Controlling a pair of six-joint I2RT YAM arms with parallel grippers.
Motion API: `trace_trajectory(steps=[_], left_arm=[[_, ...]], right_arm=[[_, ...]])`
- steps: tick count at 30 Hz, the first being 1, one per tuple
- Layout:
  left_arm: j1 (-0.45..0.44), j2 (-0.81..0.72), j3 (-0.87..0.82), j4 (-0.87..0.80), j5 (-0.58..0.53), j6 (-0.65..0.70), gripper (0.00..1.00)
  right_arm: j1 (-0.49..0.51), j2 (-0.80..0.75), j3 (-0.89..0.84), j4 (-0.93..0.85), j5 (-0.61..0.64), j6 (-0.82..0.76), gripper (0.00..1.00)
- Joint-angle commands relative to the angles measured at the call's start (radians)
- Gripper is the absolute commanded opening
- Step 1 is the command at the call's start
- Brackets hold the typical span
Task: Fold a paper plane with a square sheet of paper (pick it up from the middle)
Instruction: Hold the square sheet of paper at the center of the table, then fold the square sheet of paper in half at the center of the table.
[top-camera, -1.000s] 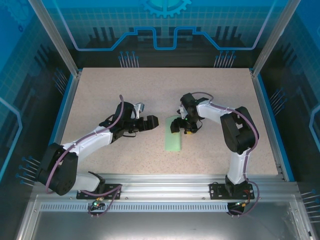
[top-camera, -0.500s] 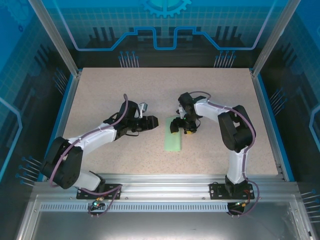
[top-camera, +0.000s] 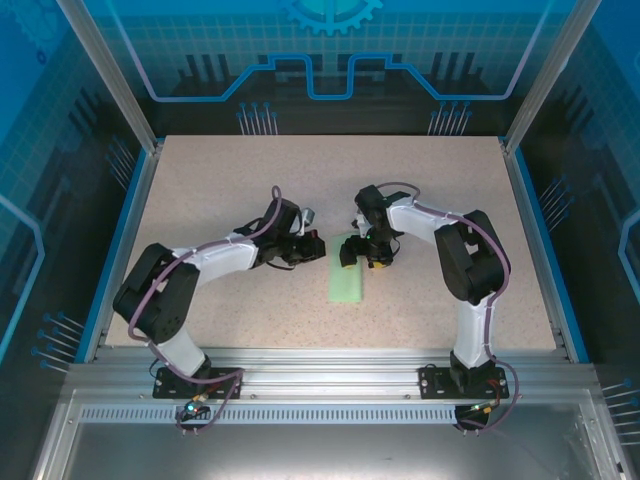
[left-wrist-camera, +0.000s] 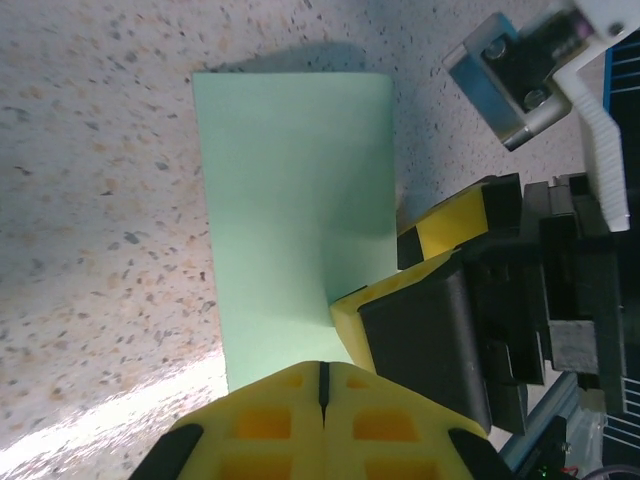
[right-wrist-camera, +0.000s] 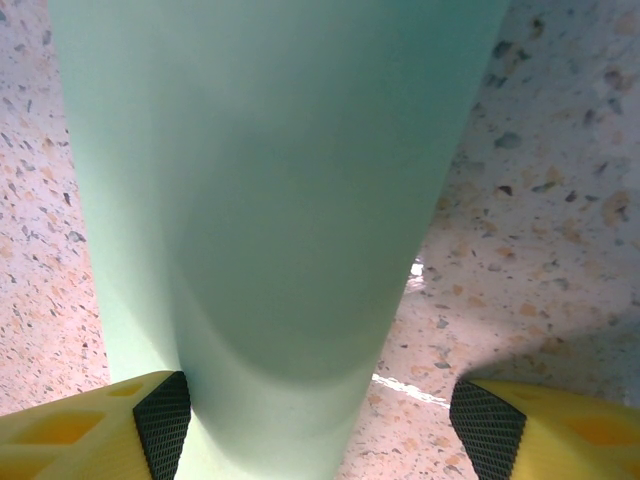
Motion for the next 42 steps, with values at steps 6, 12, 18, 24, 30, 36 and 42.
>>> trace_trajectory(steps=[6, 12, 18, 24, 30, 36, 42], left_arm=[[-0.035, 0.104, 0.074, -0.006, 0.019, -0.048, 0.00], [-0.055, 0.167, 0.108, -0.012, 0.015, -0.056, 0.00], [-0.061, 0.209, 0.118, -0.016, 0.007, -0.061, 0.00], [-0.069, 0.248, 0.130, -0.030, -0.005, -0.061, 0.00], [-0.075, 0.272, 0.119, -0.054, -0.038, -0.058, 0.00], [-0.077, 0.283, 0.104, -0.056, -0.050, -0.046, 0.00], [-0.078, 0.289, 0.107, -0.059, -0.050, -0.036, 0.00]], right_arm=[[0.005, 0.096, -0.056, 0.006, 0.099, -0.009, 0.77], [0.005, 0.105, -0.054, 0.012, 0.091, -0.009, 0.77], [0.005, 0.109, -0.058, 0.015, 0.086, -0.011, 0.77], [0.005, 0.109, -0.056, 0.017, 0.083, -0.011, 0.77], [0.005, 0.101, -0.051, 0.019, 0.078, -0.009, 0.77], [0.000, -0.021, -0.078, 0.086, 0.051, 0.025, 0.78], [-0.031, -0.252, -0.205, 0.274, -0.059, 0.128, 0.73]])
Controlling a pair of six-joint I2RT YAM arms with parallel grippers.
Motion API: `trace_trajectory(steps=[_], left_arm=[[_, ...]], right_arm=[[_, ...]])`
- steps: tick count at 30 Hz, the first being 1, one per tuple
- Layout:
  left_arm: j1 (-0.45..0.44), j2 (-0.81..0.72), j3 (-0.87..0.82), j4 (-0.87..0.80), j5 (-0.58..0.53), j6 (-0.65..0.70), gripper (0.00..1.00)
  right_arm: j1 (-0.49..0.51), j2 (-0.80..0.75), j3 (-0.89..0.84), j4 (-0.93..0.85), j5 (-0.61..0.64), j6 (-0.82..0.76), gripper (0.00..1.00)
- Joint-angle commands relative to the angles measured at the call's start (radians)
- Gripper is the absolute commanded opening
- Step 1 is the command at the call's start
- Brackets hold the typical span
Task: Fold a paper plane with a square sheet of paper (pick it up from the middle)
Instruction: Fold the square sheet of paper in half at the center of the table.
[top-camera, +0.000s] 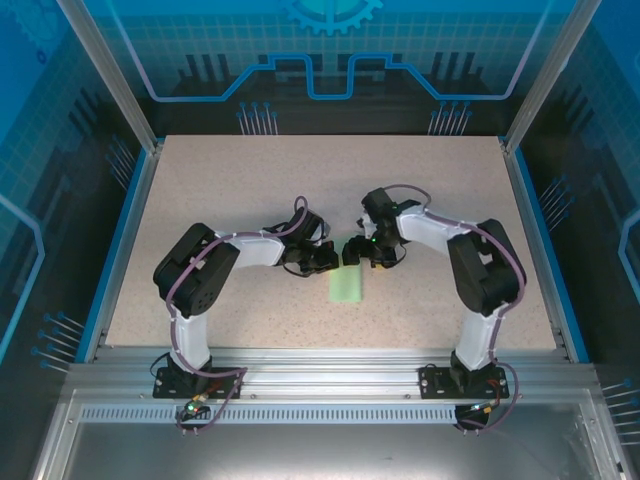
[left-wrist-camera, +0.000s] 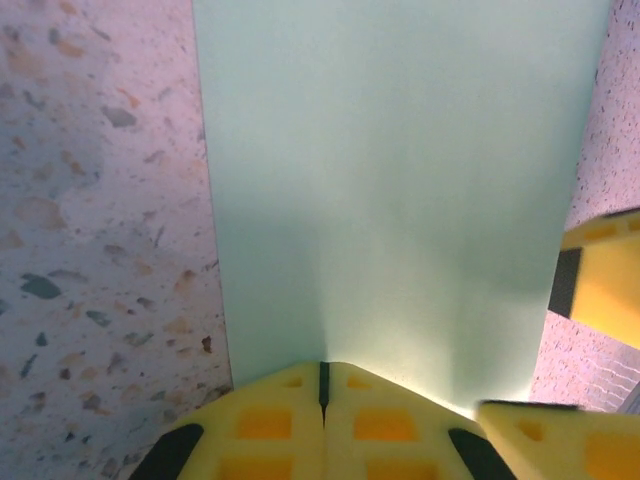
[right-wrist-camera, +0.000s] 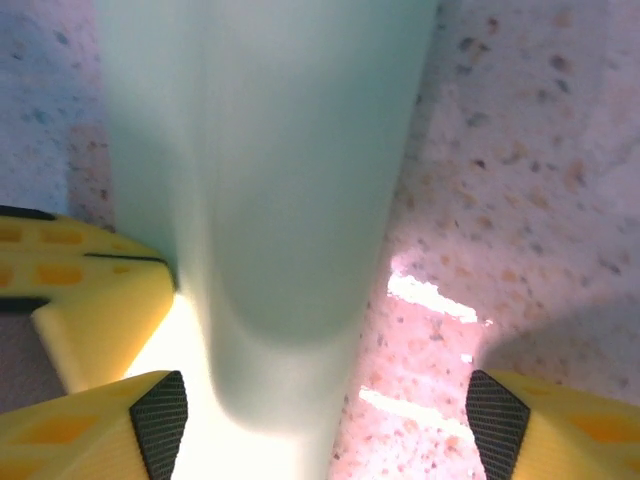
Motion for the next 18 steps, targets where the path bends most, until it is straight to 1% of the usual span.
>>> trace_trajectory(steps=[1, 2, 5, 8, 10, 14, 18], left_arm=[[-0.011, 0.041, 0.002, -0.055, -0.032, 0.011, 0.00], [-0.011, 0.043, 0.003, -0.056, -0.031, 0.013, 0.00], [-0.010, 0.049, 0.008, -0.059, -0.028, 0.016, 0.00], [-0.012, 0.050, 0.012, -0.060, -0.023, 0.016, 0.00], [-0.011, 0.051, 0.012, -0.060, -0.025, 0.018, 0.00], [-0.011, 0.054, 0.011, -0.061, -0.023, 0.019, 0.00], [-0.011, 0.056, 0.011, -0.062, -0.023, 0.021, 0.00]], right_arm=[[-0.018, -0.118, -0.056, 0.135, -0.066, 0.069, 0.68], [-0.020, -0.130, -0.064, 0.153, -0.095, 0.078, 0.59], [-0.003, -0.117, -0.076, 0.213, -0.181, 0.101, 0.40], [0.018, -0.077, -0.071, 0.230, -0.176, 0.113, 0.30], [0.016, -0.045, -0.071, 0.228, -0.167, 0.123, 0.27], [0.004, 0.010, -0.091, 0.262, -0.184, 0.122, 0.26], [-0.006, 0.041, -0.116, 0.264, -0.175, 0.108, 0.26]])
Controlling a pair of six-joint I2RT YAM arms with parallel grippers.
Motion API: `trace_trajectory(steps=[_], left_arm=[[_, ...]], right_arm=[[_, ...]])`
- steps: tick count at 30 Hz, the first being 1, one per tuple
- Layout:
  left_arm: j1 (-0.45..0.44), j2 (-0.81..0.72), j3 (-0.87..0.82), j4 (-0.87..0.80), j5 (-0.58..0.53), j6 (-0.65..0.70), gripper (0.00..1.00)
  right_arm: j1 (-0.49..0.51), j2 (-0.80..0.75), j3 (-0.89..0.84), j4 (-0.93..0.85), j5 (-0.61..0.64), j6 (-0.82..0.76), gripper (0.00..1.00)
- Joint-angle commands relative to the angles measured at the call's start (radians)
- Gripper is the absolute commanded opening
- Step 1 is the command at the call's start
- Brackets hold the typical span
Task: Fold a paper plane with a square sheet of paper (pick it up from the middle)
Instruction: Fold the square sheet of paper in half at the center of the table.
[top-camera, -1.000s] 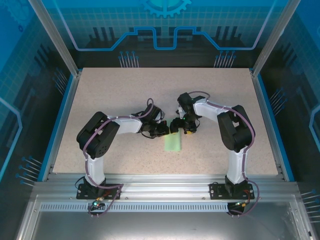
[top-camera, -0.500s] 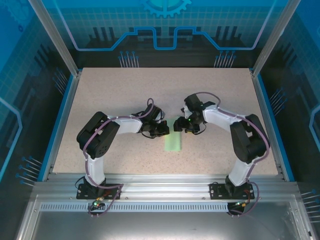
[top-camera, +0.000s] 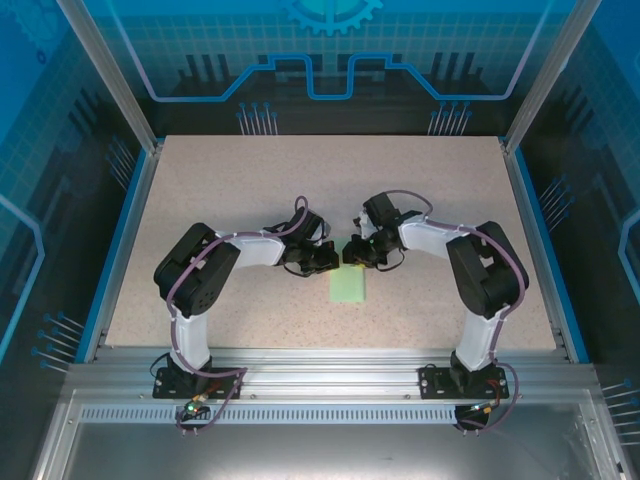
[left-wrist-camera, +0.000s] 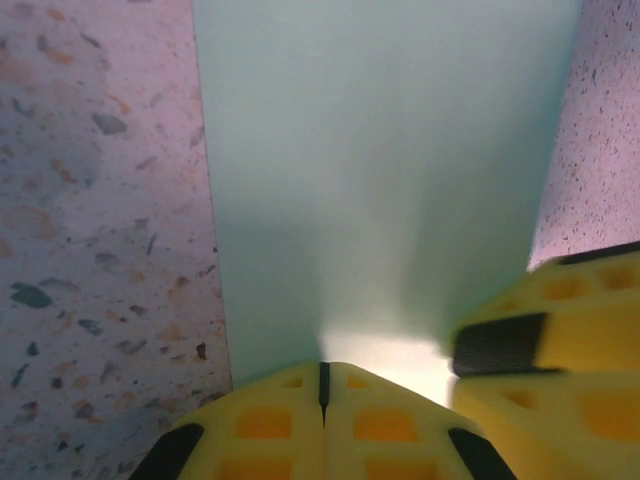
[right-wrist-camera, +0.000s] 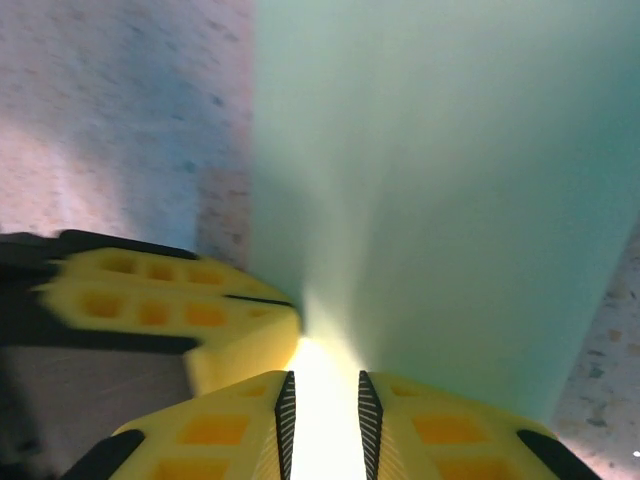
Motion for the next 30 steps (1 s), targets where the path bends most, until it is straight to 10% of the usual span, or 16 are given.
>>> trace_trajectory(steps=[1, 30], left_arm=[[-0.011, 0.050, 0.007, -0.065, -0.026, 0.021, 0.00], [-0.011, 0.058, 0.021, -0.079, -0.014, 0.030, 0.00]], right_arm=[[-0.014, 0.025, -0.037, 0.018, -0.018, 0.000, 0.27], [-0.054, -0.061, -0.292, 0.230, -0.146, -0.019, 0.28]])
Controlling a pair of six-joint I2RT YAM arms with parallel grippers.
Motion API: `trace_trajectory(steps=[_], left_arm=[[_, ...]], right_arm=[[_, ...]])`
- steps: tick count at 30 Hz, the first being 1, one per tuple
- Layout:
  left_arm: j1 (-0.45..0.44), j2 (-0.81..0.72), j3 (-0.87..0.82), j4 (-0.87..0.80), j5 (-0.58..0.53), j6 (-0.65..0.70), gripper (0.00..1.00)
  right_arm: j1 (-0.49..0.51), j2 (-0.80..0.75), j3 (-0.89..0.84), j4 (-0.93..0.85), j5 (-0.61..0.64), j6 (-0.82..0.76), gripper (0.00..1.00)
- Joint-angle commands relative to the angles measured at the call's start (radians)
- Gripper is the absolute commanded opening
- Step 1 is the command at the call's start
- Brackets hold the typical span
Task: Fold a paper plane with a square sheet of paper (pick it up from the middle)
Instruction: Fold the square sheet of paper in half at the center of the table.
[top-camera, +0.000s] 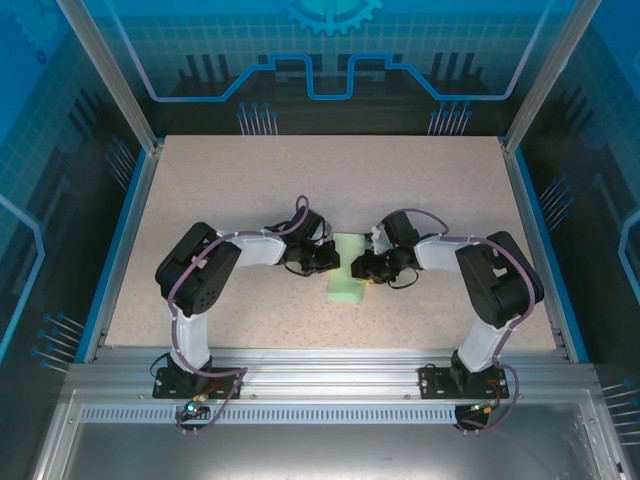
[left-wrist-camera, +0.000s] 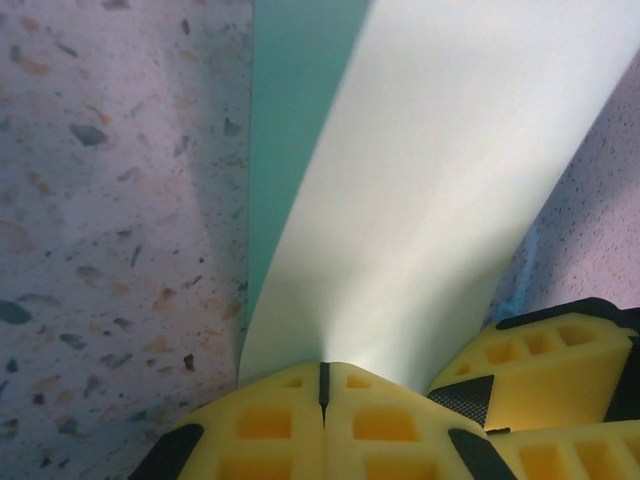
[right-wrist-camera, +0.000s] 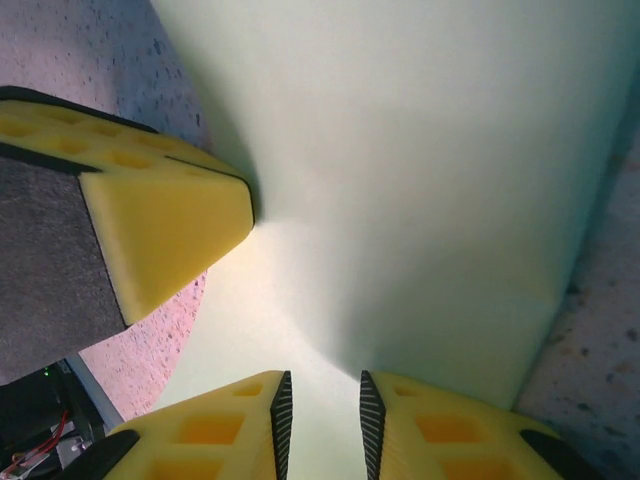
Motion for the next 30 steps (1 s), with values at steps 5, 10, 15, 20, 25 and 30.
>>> trace_trajectory(steps=[5, 10, 15, 20, 25, 30], left_arm=[[-0.009, 0.047, 0.009, -0.076, -0.018, 0.027, 0.00], [-0.011, 0.042, 0.010, -0.079, -0.016, 0.028, 0.00], [-0.010, 0.036, 0.011, -0.083, -0.015, 0.029, 0.00], [-0.011, 0.030, 0.012, -0.093, -0.016, 0.037, 0.00], [-0.010, 0.027, 0.008, -0.094, -0.018, 0.039, 0.00], [-0.011, 0.027, 0.005, -0.089, -0.018, 0.038, 0.00]], right_arm=[[0.025, -0.068, -0.021, -0.026, 0.002, -0.006, 0.28], [0.082, -0.119, -0.038, -0.014, -0.001, 0.014, 0.28], [0.085, -0.072, -0.089, 0.034, 0.010, 0.030, 0.28], [0.079, -0.045, -0.140, 0.104, 0.003, 0.050, 0.29], [0.068, -0.024, -0.163, 0.117, -0.005, 0.063, 0.28], [0.076, -0.147, -0.166, 0.103, -0.028, 0.065, 0.29]])
